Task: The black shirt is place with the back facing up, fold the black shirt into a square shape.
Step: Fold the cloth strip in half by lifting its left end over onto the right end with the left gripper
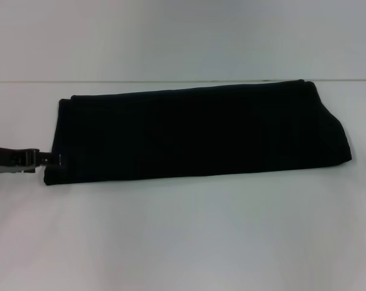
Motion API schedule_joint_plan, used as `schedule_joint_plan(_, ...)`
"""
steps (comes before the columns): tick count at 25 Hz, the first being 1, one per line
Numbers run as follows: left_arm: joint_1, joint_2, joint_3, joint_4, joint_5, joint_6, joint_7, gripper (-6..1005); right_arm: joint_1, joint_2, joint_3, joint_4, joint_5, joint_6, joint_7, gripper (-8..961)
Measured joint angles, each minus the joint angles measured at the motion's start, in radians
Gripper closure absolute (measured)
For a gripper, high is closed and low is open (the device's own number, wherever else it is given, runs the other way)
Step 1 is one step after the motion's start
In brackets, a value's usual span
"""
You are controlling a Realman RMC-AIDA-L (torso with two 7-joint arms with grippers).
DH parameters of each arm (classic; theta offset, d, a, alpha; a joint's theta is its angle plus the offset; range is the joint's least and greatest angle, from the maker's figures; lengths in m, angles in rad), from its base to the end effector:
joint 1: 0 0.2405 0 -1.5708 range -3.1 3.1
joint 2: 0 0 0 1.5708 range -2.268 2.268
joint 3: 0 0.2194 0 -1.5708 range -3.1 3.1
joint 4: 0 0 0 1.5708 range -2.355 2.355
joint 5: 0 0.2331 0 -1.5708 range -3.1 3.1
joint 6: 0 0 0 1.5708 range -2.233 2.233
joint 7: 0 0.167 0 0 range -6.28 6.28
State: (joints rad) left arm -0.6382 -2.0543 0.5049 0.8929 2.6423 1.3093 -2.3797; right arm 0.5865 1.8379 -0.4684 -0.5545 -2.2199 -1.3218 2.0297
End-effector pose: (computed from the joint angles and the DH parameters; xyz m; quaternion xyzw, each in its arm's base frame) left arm -0.3083 0.3890 0.0715 -0.7533 -0.5924 -0.0561 0.2802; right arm 0.3252 0.3874 0.1040 -0.7805 0.5345 0.1926 0.2607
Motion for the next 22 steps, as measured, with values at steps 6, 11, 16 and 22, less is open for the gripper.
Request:
schedule_joint_plan(6, -0.003, -0.002, 0.013, -0.036, 0.002, -0.015, 0.0, 126, 0.015, 0.006, -0.01, -0.001, -0.021, 0.008, 0.001, 379)
schedule_joint_plan(11, -0.007, -0.003, 0.02, -0.058, 0.004, -0.028, 0.008, 126, 0.022, 0.009, -0.01, -0.001, -0.023, 0.012, 0.001, 380)
schedule_joint_plan(16, -0.009, -0.003, 0.02, -0.062, 0.0, -0.03, 0.016, 125, 0.023, 0.009, -0.01, -0.001, -0.024, 0.02, 0.001, 382)
schedule_joint_plan(22, -0.012, -0.004, 0.048, -0.065, 0.002, -0.034, 0.047, 154, 0.023, 0.011, -0.01, -0.001, -0.024, 0.032, 0.001, 387)
